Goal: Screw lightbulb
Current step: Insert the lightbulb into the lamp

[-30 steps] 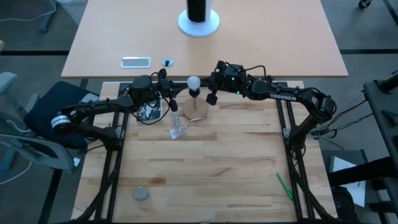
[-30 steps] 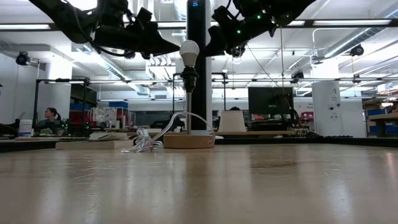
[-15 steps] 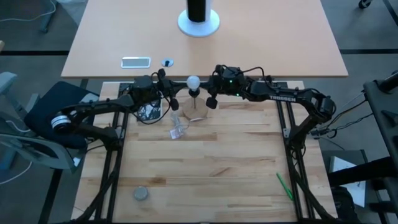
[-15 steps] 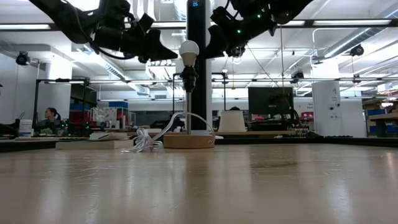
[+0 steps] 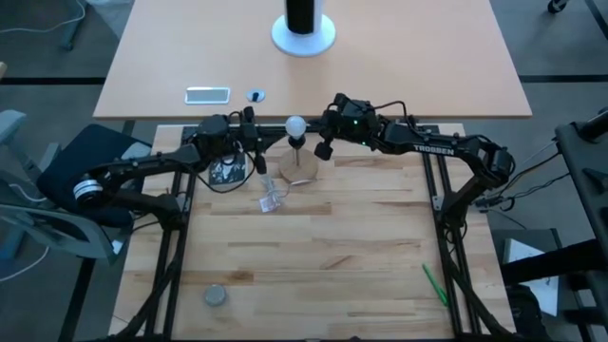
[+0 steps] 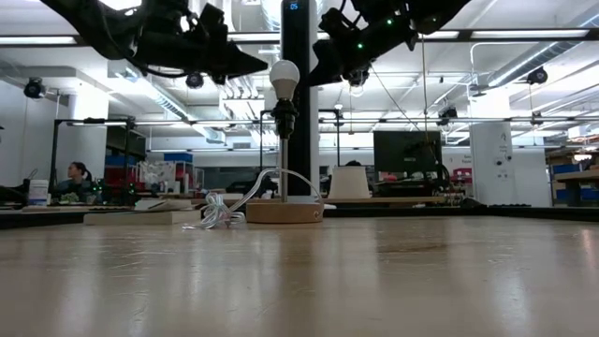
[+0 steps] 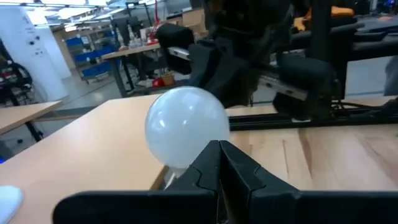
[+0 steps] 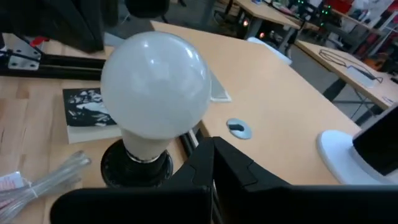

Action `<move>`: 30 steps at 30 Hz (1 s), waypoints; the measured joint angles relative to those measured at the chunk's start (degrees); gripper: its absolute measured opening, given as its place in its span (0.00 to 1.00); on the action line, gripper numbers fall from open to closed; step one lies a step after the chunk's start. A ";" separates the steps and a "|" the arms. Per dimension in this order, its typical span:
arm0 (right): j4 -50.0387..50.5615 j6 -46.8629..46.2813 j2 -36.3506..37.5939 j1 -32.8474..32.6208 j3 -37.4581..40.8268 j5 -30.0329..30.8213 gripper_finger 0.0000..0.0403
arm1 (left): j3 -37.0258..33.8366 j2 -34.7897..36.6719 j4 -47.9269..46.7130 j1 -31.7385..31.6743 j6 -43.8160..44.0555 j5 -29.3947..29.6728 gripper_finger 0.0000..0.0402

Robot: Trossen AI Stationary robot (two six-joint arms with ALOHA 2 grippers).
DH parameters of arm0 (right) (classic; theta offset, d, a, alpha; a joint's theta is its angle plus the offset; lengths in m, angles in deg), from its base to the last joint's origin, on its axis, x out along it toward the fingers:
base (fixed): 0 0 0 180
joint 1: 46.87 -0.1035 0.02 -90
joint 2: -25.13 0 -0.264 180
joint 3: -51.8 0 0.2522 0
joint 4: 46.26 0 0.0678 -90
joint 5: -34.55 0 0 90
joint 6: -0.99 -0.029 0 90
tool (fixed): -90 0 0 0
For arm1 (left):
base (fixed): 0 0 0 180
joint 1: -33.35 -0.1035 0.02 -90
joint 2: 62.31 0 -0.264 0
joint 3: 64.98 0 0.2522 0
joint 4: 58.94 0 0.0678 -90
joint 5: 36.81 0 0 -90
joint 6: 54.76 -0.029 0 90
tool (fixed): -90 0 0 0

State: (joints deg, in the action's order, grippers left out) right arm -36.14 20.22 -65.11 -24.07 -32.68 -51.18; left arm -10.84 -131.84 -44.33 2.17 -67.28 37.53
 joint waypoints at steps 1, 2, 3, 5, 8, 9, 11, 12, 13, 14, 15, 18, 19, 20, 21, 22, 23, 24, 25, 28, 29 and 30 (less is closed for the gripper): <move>0.02 0.00 0.00 -0.07 0.00 -0.48 0.00 | 0.00 -0.27 0.13 0.00 0.00 0.41 0.00; 0.02 0.02 0.00 -0.08 0.00 -1.52 0.00 | 0.00 -0.50 0.25 0.00 0.01 1.20 0.00; 0.00 -0.02 0.00 -0.09 0.00 -2.68 0.00 | 0.00 -0.68 0.57 0.00 0.01 1.65 0.00; -0.02 -0.04 0.00 -0.18 0.00 -4.47 0.00 | 0.00 -0.99 1.06 0.00 -0.01 3.03 0.00; 0.09 -0.07 0.00 -0.50 0.00 -4.66 0.00 | 0.00 -1.54 2.05 0.00 -0.01 3.93 0.00; 0.16 -0.08 0.00 -0.69 0.00 -4.66 0.00 | 0.00 -1.65 2.14 -0.01 -0.03 4.47 0.00; 0.36 -0.19 0.00 -0.83 0.00 -4.70 0.00 | 0.00 -1.88 2.39 -0.02 -0.19 5.68 0.00; 0.55 -0.43 0.04 -0.86 0.00 -4.71 0.00 | 0.00 -2.01 2.53 -0.02 -0.21 6.39 0.00; 0.67 -0.73 0.08 -0.91 0.00 -4.80 0.00 | 0.00 -2.10 2.53 -0.04 -0.23 7.31 0.00; 0.80 -0.94 0.09 -1.03 0.00 -4.95 0.00 | 0.00 -2.18 2.59 -0.04 -0.23 7.83 0.00; 0.95 -1.01 0.10 -1.08 0.00 -5.08 0.00 | 0.00 -2.28 2.59 -0.06 -0.23 8.25 0.00; 1.86 -1.47 0.32 -1.22 0.00 -5.02 0.00 | 0.00 -2.48 1.95 -0.07 -0.23 9.10 0.00; 2.27 -1.61 0.50 -1.22 0.00 -4.69 0.00 | 0.00 -2.50 1.70 -0.07 -0.23 9.16 0.00; 2.88 -1.64 0.61 -1.23 0.00 -4.51 0.00 | 0.00 -2.43 1.31 -0.07 -0.23 9.16 0.00; 3.41 -1.64 0.69 -1.27 0.00 -4.06 0.00 | 0.00 -2.16 0.73 -0.07 -0.24 9.18 0.00; 3.62 -1.63 0.79 -1.27 0.00 -3.12 0.00 | 0.00 -1.70 0.17 -0.07 -0.24 9.18 0.00; 3.83 -1.61 0.92 -1.27 0.00 -2.19 0.00 | -0.02 -1.05 -0.32 -0.07 -0.15 9.16 0.00; 3.87 -1.49 0.96 -1.25 0.00 -1.22 0.00 | -0.01 -0.38 -0.80 -0.06 0.03 9.16 0.00; 3.78 -1.21 1.00 -1.22 0.00 -0.55 0.00 | 0.00 0.25 -1.35 -0.02 0.16 9.12 0.00; 3.04 0.07 1.01 -0.71 0.00 0.14 0.00 | 0.00 1.31 -3.13 0.04 0.70 5.29 0.00; 2.60 0.24 1.01 -0.53 0.00 0.19 0.00 | 0.00 1.33 -2.88 0.05 0.94 2.74 0.00; 1.98 0.44 0.87 -0.42 0.00 0.18 0.00 | -0.02 1.33 -2.68 0.07 1.14 0.66 0.00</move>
State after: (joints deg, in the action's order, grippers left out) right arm -34.16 20.66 -64.23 -24.48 -32.68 -51.00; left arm -10.86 -130.51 -47.01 2.24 -66.14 38.19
